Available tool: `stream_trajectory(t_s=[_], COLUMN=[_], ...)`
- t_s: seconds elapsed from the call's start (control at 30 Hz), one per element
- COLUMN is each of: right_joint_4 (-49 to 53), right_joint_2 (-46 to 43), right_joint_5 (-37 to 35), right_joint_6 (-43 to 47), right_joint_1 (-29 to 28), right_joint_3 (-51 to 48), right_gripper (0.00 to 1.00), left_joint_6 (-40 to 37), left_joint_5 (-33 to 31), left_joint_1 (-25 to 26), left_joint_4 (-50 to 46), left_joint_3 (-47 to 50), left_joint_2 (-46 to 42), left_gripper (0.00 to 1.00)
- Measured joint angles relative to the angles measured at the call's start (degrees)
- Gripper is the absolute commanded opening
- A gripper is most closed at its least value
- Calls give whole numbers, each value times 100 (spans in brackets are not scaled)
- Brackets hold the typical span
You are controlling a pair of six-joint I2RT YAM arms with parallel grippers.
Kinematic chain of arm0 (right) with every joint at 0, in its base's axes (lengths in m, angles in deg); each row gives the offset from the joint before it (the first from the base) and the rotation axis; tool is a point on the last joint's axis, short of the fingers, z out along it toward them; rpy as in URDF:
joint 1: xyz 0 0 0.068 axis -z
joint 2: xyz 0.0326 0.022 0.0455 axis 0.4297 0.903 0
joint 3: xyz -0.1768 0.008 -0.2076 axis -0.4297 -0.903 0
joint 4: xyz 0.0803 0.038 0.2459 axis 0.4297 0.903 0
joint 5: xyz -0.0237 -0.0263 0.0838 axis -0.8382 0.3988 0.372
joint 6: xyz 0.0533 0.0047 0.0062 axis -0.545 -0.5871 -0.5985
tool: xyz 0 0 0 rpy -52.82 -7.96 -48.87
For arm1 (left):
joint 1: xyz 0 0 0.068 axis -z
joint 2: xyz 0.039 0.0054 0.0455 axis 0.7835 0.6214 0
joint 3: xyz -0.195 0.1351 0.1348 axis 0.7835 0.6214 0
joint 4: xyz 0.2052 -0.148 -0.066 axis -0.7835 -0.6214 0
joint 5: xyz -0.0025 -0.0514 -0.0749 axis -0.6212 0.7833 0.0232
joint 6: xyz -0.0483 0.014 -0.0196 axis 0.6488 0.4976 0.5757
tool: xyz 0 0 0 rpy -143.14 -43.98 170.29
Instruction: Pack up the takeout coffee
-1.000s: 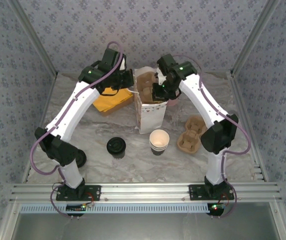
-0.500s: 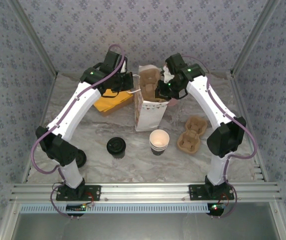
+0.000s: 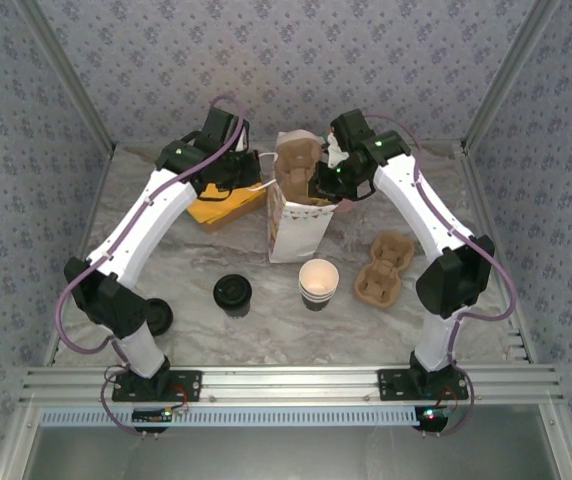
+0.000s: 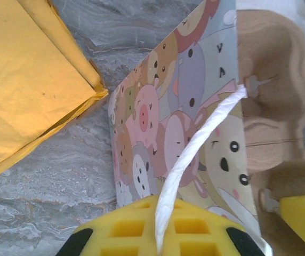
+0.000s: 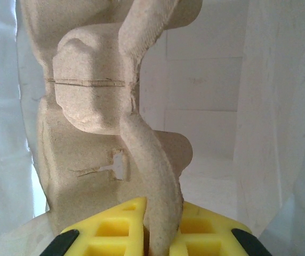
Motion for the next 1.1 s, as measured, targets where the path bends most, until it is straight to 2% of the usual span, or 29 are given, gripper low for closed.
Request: stream_trajectory(t_s=[1.1], right_joint_4=[-455], right_joint_2=[-365], right_joint_5=[162], right_joint_6=[-321], right_joint_1=[133], right_joint_3=[-649], right_gripper=[17], left_joint_6=[81], left_joint_5=[2], left_joint_1=[0], left_joint_4=[22], left_joint_3=[173], left_joint_2=[-50], left_gripper=[0])
